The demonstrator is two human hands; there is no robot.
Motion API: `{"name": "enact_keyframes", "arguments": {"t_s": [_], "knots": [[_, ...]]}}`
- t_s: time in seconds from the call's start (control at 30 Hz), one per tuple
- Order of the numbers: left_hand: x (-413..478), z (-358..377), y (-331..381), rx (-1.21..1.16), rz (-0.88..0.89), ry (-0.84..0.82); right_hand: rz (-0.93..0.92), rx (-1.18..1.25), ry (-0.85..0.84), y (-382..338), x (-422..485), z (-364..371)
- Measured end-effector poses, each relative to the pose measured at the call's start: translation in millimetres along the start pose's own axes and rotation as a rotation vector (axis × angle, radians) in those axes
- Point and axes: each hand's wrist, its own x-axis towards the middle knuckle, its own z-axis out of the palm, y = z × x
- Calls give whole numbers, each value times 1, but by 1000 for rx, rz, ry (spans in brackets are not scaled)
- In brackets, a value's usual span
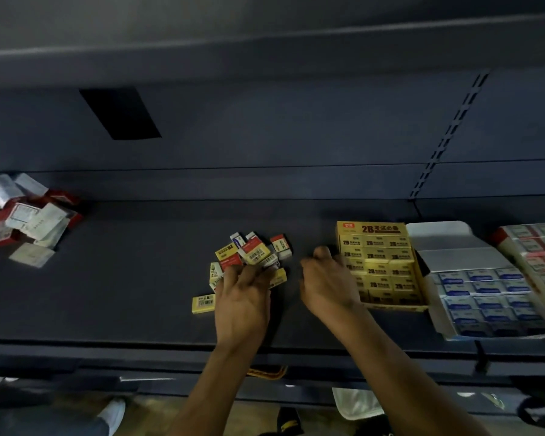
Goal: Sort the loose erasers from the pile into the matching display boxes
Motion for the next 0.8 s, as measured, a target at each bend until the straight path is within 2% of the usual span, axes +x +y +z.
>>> {"name": "enact_keyframes", "arguments": {"t_s": [0.23,0.37,0.47,0.63,0.8], "knots": [[0,6,2,68,-1,-11,-60,78,91,1,-3,9],[3,6,6,88,-38,-68,-95,322,160,7,-7,13],[6,9,6,85,-40,-50,-48,551,195,15,-11,10],[3,7,10,3,-42,7,56,1011,110,35,-23,-5],[7,-1,27,-181,16,-39,96,1129,122,54,-28,-11]]}}
